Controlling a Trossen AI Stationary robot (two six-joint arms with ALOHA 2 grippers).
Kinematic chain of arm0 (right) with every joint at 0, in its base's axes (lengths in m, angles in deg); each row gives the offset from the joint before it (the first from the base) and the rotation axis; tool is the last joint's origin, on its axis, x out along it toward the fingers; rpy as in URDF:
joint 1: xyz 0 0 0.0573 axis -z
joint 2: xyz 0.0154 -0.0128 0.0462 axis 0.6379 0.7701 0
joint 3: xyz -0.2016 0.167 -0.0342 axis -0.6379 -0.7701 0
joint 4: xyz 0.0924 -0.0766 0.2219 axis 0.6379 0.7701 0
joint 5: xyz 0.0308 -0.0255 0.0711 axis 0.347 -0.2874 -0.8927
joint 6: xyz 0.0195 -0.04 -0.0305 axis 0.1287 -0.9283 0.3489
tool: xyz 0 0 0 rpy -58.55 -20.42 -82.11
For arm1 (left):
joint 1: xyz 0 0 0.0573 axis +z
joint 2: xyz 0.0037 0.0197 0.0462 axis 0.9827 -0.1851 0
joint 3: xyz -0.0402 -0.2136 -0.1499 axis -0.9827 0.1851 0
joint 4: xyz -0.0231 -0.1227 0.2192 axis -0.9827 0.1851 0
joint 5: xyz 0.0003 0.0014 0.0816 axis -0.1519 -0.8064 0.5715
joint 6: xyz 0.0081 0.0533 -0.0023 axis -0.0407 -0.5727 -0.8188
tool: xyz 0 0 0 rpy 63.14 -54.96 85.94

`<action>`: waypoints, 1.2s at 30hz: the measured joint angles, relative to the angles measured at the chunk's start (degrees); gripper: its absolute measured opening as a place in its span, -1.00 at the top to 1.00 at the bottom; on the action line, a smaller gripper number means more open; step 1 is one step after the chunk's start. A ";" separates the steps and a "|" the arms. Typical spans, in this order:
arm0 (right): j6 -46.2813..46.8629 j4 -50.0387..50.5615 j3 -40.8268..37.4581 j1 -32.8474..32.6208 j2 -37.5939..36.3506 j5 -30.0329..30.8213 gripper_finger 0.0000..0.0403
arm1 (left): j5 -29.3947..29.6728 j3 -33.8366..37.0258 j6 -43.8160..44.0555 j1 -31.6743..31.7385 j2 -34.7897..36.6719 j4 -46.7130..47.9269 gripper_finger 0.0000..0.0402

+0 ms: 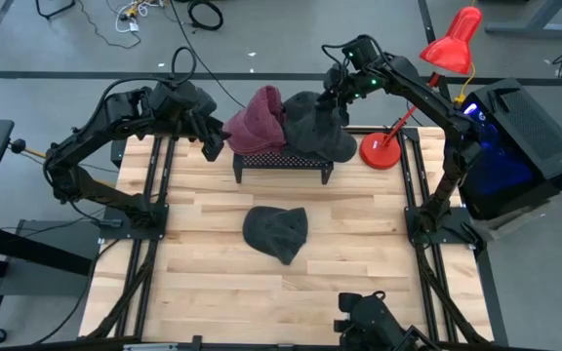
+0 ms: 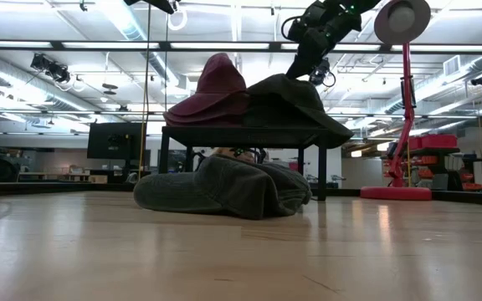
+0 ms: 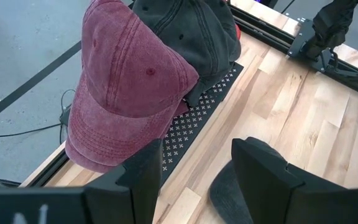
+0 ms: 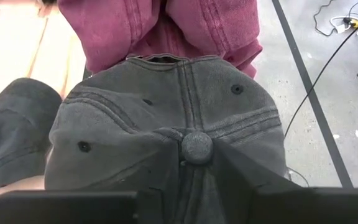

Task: Pick & Place hat
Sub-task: Put the left black cap on top of the black cap on the shelf

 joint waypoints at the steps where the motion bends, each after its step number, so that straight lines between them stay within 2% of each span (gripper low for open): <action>1: 0.00 0.02 0.00 0.00 0.00 0.04 0.54 | 0.00 0.00 -0.01 0.00 0.00 0.00 0.01; 8: 0.04 0.02 0.00 0.00 0.00 0.04 0.78 | 0.01 0.00 -0.02 0.00 0.00 0.00 0.01; 36: -0.44 0.04 0.00 0.02 -4.05 -0.39 0.79 | 0.00 0.00 0.00 0.00 0.00 0.00 0.01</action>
